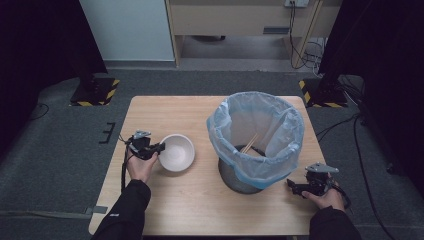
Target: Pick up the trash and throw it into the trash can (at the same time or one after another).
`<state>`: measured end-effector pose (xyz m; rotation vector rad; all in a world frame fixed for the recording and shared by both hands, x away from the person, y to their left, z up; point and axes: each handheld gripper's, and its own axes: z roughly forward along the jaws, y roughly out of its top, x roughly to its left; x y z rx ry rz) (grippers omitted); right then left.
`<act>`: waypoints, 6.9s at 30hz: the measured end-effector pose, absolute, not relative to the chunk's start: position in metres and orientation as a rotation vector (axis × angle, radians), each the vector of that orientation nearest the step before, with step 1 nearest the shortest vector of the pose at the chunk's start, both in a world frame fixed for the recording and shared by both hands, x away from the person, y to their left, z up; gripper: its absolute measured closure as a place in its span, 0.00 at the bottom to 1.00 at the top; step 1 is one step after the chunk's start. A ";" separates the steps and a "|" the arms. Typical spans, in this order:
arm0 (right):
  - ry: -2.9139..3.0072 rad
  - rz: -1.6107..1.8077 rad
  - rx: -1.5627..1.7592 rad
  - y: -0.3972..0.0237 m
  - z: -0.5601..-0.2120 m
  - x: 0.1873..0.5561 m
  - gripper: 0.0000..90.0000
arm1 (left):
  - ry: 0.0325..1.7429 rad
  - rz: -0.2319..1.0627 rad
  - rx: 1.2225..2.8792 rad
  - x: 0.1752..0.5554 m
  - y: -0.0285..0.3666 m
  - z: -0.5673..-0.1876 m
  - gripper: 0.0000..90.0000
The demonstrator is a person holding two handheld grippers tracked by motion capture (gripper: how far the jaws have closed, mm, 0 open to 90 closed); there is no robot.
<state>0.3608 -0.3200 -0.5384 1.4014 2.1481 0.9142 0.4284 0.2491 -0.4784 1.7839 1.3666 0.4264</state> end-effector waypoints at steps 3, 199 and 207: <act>2.148 0.914 1.402 -0.320 -0.538 0.361 0.06 | 1.332 0.453 1.776 0.425 0.248 -0.469 0.93; 2.162 0.917 1.387 -0.318 -0.538 0.361 0.06 | 1.336 0.465 2.062 0.365 0.275 -0.508 0.22; 2.159 0.913 1.394 -0.318 -0.539 0.361 0.05 | 1.368 0.474 2.101 0.361 0.282 -0.512 0.20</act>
